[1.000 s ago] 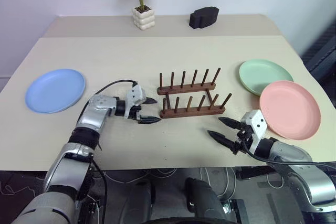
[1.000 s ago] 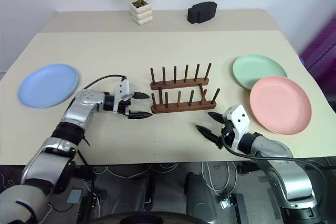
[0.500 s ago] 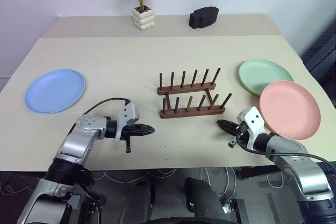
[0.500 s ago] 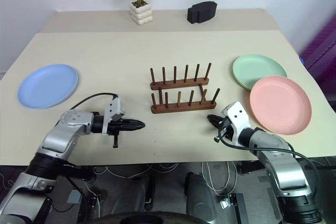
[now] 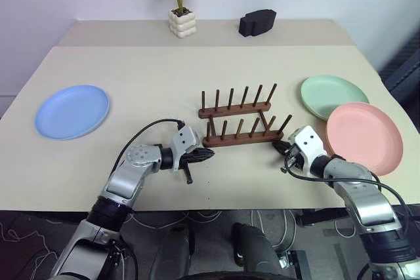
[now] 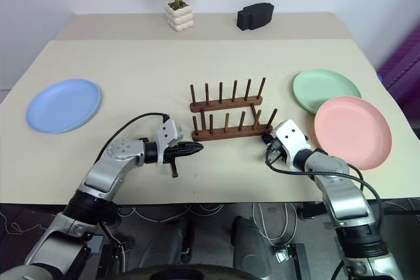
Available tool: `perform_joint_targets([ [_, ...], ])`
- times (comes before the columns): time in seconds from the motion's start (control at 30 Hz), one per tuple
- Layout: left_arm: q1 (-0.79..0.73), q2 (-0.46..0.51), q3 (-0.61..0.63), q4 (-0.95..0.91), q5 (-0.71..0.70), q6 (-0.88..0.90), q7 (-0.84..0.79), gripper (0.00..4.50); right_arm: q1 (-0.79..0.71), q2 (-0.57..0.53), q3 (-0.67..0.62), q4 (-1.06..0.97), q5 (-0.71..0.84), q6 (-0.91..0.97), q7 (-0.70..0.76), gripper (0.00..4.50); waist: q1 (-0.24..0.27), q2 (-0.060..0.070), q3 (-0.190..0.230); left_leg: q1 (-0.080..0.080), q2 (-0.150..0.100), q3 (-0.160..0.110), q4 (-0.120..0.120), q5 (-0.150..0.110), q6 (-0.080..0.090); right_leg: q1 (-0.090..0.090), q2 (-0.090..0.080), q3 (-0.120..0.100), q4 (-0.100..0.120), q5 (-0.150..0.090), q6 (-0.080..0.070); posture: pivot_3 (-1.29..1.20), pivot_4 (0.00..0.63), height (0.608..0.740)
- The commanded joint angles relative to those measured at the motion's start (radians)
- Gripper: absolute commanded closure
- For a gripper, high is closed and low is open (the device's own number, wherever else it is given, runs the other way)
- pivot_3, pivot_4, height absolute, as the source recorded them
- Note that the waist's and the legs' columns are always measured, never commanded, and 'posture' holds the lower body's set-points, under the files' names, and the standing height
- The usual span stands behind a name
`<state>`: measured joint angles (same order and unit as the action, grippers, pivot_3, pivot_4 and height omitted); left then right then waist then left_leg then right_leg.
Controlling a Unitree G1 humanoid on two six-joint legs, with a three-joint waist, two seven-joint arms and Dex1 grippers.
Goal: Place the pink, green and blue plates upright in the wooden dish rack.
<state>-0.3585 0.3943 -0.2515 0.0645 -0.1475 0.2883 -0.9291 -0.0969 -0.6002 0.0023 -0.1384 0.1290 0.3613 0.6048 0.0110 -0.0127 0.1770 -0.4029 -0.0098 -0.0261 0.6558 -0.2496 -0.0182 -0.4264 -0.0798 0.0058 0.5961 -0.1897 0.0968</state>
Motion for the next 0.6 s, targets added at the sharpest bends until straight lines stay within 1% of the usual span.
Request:
perform_joint_targets([
  [0.03, -0.017, -0.004, 0.023, 0.046, 0.037, -0.035, 0.069, 4.46, -0.032, 0.02, 0.01, 0.025, -0.025, -0.034, -0.018, 4.5, 0.0, 0.0, 0.0, 0.0, 0.0, 0.0, 0.0, 0.0, 0.0, 0.0, 0.0, 0.0, 0.0, 0.0, 0.0, 0.0, 0.15, 0.736],
  [0.43, -0.119, -0.045, 0.063, 0.218, 0.079, -0.126, 0.224, 4.46, -0.164, 0.074, 0.034, 0.183, -0.095, -0.146, -0.072, 4.5, -0.002, 0.0, 0.0, 0.0, -0.001, 0.0, 0.0, 0.0, 0.0, 0.0, 0.0, 0.0, 0.001, 0.001, 0.0, 0.0, 0.15, 0.736],
  [0.6, -0.131, -0.046, 0.062, 0.242, 0.081, -0.152, 0.229, 4.46, -0.177, 0.085, 0.035, 0.206, -0.104, -0.167, -0.074, 4.5, -0.002, 0.0, 0.0, 0.0, -0.001, 0.0, 0.0, 0.0, 0.0, 0.0, 0.0, 0.0, 0.001, 0.001, 0.0, 0.0, 0.15, 0.736],
])
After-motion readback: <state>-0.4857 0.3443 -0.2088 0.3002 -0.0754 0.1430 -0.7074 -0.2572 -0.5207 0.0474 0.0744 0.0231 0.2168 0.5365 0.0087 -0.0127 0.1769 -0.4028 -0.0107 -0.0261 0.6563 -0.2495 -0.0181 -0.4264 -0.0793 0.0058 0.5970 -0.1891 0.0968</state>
